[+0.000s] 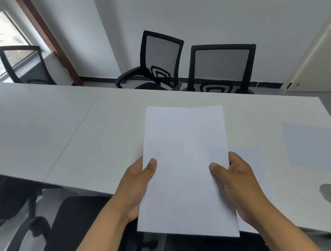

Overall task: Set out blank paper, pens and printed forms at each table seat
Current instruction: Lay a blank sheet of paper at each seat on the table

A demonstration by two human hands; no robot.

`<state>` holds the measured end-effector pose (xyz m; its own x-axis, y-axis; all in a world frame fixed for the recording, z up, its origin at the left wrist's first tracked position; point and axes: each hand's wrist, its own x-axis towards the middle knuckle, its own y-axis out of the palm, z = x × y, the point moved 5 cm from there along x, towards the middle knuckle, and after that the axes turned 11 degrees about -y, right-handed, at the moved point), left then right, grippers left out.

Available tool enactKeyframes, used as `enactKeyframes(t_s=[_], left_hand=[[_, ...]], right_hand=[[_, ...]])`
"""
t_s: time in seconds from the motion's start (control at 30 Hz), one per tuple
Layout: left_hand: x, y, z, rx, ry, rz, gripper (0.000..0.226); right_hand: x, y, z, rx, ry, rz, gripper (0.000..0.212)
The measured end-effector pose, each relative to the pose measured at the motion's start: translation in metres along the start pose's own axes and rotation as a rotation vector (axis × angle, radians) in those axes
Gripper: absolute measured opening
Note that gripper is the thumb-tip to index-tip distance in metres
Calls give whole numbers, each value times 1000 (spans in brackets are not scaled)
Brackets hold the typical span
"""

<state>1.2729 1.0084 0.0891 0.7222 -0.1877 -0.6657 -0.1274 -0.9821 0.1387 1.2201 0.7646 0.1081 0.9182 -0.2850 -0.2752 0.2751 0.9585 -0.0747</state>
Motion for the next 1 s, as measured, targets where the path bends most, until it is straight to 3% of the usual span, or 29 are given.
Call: enactKeyframes(t_s=[0.43, 1.0], left_hand=[[-138, -8, -29, 29, 171, -53, 33], [-327, -30, 9, 49, 292, -128, 32]], right_hand=[[-98, 8, 82, -40, -209, 17, 14], [-257, 17, 120, 20, -351, 85, 13]])
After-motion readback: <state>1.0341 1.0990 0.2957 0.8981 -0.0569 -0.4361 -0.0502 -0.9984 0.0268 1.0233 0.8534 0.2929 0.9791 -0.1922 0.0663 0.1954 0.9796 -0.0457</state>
